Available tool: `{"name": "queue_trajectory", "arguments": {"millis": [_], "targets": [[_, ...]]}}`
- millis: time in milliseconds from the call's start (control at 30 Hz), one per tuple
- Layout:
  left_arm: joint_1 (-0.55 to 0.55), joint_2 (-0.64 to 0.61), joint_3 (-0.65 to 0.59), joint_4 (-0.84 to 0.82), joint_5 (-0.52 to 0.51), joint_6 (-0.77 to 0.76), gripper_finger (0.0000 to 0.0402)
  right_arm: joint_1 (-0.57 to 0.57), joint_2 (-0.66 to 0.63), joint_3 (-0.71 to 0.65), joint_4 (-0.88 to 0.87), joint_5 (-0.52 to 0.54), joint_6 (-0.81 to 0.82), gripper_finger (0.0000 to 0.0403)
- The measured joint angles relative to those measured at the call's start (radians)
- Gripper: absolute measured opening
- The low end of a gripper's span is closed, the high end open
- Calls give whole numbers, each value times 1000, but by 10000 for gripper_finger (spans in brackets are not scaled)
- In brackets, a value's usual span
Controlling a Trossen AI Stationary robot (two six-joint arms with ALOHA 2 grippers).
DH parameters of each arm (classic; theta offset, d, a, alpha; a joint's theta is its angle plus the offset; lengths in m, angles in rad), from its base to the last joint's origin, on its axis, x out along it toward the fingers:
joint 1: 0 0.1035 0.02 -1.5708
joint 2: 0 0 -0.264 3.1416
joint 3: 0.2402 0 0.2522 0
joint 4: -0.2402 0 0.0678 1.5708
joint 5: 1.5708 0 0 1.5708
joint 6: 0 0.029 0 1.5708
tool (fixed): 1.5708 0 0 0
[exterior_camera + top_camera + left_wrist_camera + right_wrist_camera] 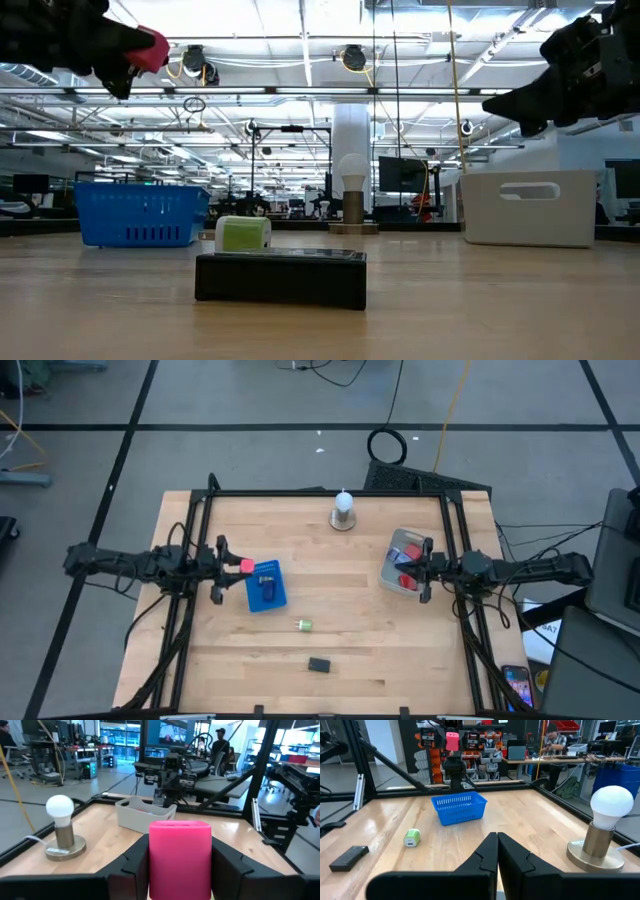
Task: Pick & Place Office items
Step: Put the pink charger adapter into the gray bin
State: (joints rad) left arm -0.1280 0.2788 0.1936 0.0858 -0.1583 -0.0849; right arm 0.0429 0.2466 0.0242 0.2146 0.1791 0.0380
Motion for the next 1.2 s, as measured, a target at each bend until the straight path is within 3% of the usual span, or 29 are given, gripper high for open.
{"name": "queue_trajectory", "arguments": {"millis": [233, 333, 500, 633, 800, 967, 1200], "targets": [[33, -6, -7, 10, 0, -48, 146, 0, 28, 0, 28, -1, 1, 0], [47, 40, -7, 95, 5, -94, 146, 0, 45, 0, 73, -29, -9, 0], [62, 199, 41, 242, 97, -97, 146, 0, 89, 0, 200, -108, -84, 0], [67, 367, 137, 272, 99, -115, 146, 2, 127, 0, 342, -156, -208, 0], [67, 567, 267, 343, 130, -118, 146, 55, 212, 22, 473, -133, -362, 6], [67, 725, 400, 340, 179, -95, 146, 153, 344, 134, 420, -58, -396, 61], [67, 897, 543, 343, 212, -94, 146, 331, 573, 312, 419, 155, -718, 195]]}}
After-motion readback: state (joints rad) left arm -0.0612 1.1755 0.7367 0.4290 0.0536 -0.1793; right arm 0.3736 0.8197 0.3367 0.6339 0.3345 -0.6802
